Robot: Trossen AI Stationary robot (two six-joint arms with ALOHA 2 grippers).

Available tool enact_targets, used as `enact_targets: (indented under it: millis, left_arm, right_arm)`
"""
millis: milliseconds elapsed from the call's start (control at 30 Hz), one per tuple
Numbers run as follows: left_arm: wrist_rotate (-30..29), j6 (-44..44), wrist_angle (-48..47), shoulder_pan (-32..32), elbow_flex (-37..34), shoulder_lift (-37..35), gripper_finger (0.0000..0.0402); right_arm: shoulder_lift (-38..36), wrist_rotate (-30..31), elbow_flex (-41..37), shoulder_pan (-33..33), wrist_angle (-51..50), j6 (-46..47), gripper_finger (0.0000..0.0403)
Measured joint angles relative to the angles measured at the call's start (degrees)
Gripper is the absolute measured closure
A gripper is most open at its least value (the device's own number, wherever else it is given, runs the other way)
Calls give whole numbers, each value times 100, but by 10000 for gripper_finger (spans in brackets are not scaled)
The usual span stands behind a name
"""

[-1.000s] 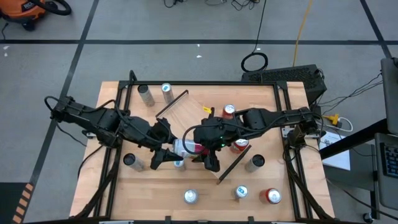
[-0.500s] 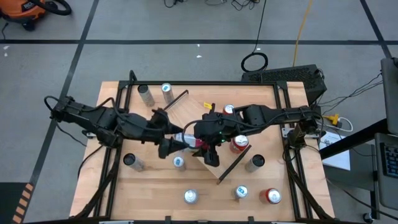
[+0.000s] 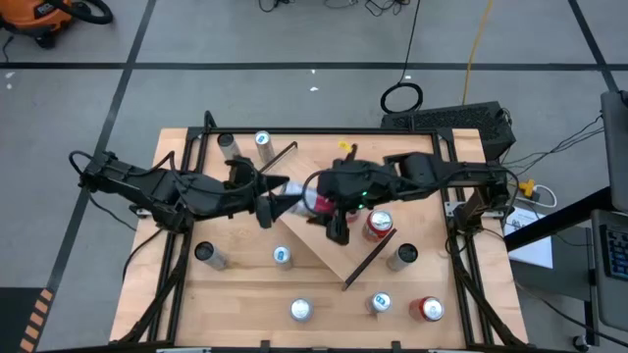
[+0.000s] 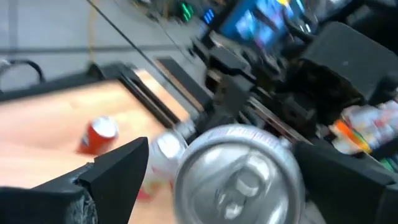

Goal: Place canned beverage on shelf
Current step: Put the left pink white soda can on the shelf aligned with the other pink white soda can

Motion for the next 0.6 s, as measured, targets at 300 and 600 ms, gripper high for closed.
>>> enact_targets:
  millis: [300,600]
  left_arm:
    - [-1002,841,1644,103,0,53,4]
    - [-814,937,2363,478,0,192,4]
  right_arm:
    - [-401,1906,2,-35,237,53,124]
    - [-368,2206,2,-35,908,111,124]
